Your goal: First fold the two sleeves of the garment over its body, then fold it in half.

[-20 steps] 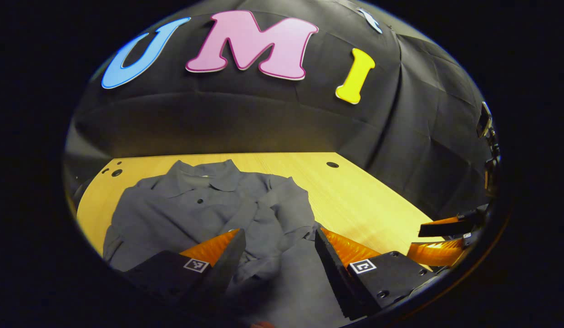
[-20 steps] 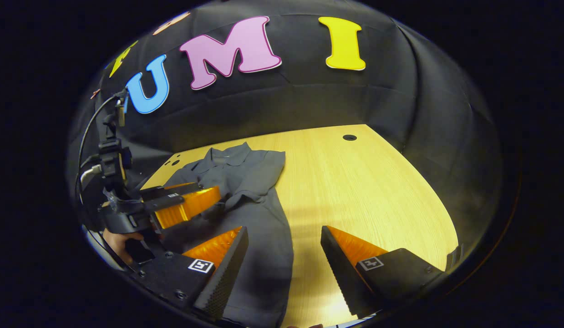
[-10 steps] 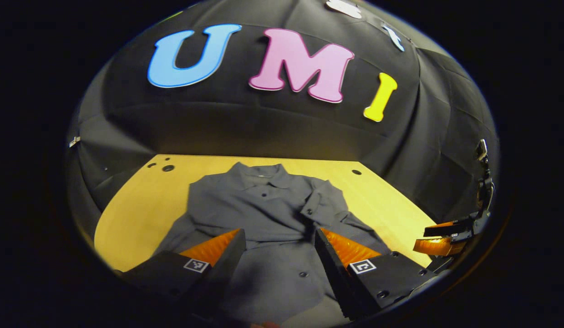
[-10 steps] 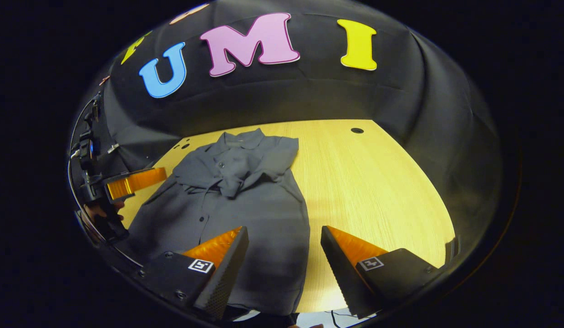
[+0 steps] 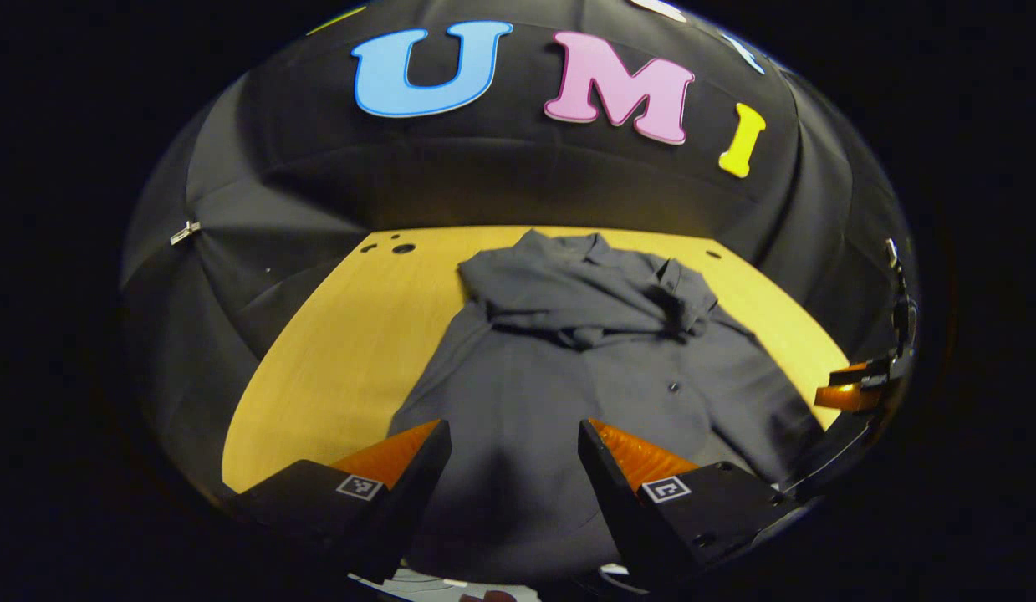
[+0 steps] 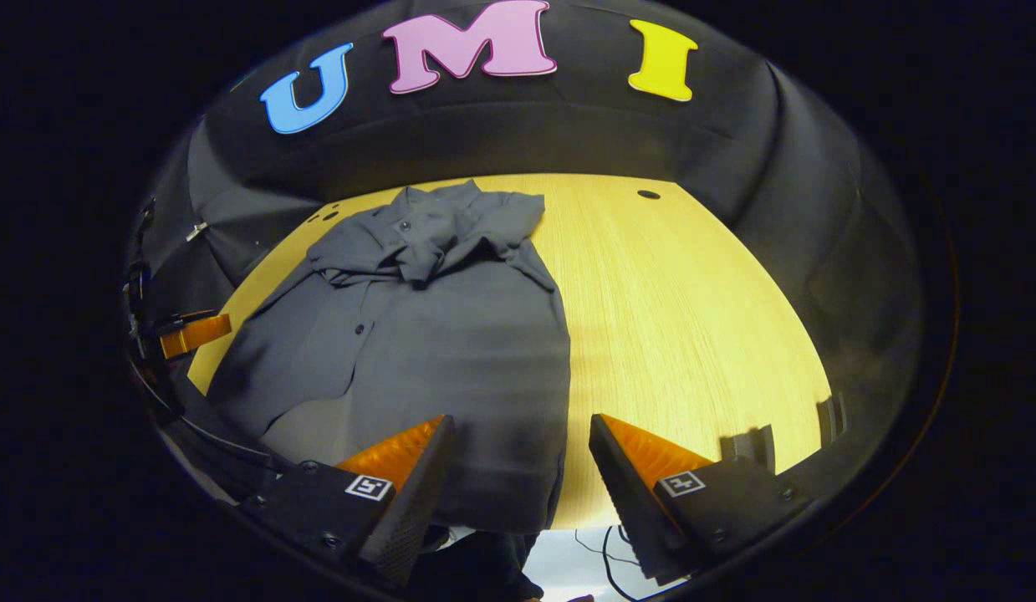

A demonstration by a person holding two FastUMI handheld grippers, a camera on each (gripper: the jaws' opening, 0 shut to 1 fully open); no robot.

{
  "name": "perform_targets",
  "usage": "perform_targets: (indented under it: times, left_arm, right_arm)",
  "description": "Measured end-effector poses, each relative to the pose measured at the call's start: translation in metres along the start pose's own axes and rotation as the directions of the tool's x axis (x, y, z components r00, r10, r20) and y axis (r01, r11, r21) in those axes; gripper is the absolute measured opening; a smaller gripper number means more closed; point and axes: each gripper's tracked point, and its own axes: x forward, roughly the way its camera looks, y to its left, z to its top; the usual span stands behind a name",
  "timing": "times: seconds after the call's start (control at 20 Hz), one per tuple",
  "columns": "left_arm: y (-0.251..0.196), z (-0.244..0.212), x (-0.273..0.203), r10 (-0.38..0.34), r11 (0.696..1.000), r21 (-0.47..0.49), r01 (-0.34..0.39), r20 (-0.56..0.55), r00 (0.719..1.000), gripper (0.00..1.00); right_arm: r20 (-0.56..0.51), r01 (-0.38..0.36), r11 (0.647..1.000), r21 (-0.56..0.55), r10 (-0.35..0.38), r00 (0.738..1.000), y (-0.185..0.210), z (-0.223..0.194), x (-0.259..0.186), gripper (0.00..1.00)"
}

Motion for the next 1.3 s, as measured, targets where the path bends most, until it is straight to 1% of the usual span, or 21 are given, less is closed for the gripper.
perform_targets:
  times: [0.15,0.2,0.25,0.35,0.55,0.75,0.8,0.9,0.95,1.0,1.05,1.1,1.2,1.25,1.3]
  left_arm:
    - [0.019,-0.034,-0.005,0.010,1.000,0.030,-0.008,-0.057,0.998,0.96]
    - [0.026,-0.043,-0.005,0.016,0.999,0.039,-0.013,-0.077,0.997,0.92]
    - [0.032,-0.053,-0.004,0.022,0.999,0.040,-0.018,-0.100,0.995,0.96]
    - [0.041,-0.069,-0.005,0.030,0.999,0.031,-0.026,-0.135,0.990,0.96]
    - [0.056,-0.095,-0.005,0.070,0.997,0.035,-0.064,-0.203,0.977,0.96]
    - [0.058,-0.101,-0.002,0.075,0.997,0.024,-0.071,-0.237,0.969,0.99]
    - [0.057,-0.104,0.000,0.068,0.998,0.012,-0.067,-0.253,0.965,0.97]
    - [0.055,-0.104,0.001,0.065,0.997,-0.030,-0.076,-0.257,0.964,0.98]
    - [0.051,-0.104,0.004,0.043,0.999,-0.013,-0.048,-0.270,0.962,0.97]
    - [0.039,-0.102,0.004,0.004,1.000,0.028,0.003,-0.272,0.962,0.80]
    - [0.024,-0.102,0.005,-0.030,0.996,0.067,0.050,-0.276,0.961,0.63]
    - [0.015,-0.098,0.010,-0.044,0.993,0.094,0.071,-0.258,0.965,0.46]
    - [0.014,-0.088,0.024,-0.046,0.990,0.117,0.076,-0.241,0.969,0.12]
    - [0.012,-0.083,0.028,-0.044,0.993,0.097,0.070,-0.247,0.968,0.09]
    - [0.011,-0.079,0.032,-0.046,0.996,0.059,0.062,-0.252,0.967,0.07]
  right_arm:
    - [-0.041,0.021,1.000,-0.001,-0.021,0.999,0.000,-0.021,0.002,0.99]
    - [-0.052,0.025,1.000,0.001,-0.025,0.998,0.000,-0.028,0.002,0.99]
    - [-0.070,0.028,1.000,0.004,-0.027,0.997,0.001,-0.033,0.002,0.99]
    - [-0.089,0.029,1.000,0.010,-0.028,0.996,0.004,-0.045,0.003,0.99]
    - [-0.125,0.026,1.000,-0.006,-0.027,0.992,0.011,-0.060,0.010,0.99]
    - [-0.146,0.031,0.999,-0.038,-0.036,0.989,0.013,-0.065,0.016,0.99]
    - [-0.140,0.033,0.999,-0.033,-0.037,0.989,0.013,-0.064,0.016,0.99]
    - [-0.142,0.035,0.999,-0.036,-0.040,0.989,0.013,-0.064,0.018,1.00]
    - [-0.141,0.025,0.999,-0.037,-0.030,0.989,0.015,-0.063,0.017,0.99]
    - [-0.144,0.006,0.999,-0.048,-0.013,0.990,0.021,-0.062,0.022,0.96]
    - [-0.139,-0.015,0.998,-0.057,0.007,0.990,0.030,-0.058,0.025,0.75]
    - [-0.135,-0.044,0.997,-0.062,0.036,0.990,0.041,-0.053,0.030,0.53]
    - [-0.141,-0.054,0.997,-0.062,0.045,0.989,0.048,-0.049,0.037,0.10]
    - [-0.138,-0.067,0.997,-0.049,0.059,0.989,0.050,-0.044,0.040,0.06]
    - [-0.133,-0.076,0.997,-0.019,0.073,0.988,0.052,-0.040,0.042,0.06]
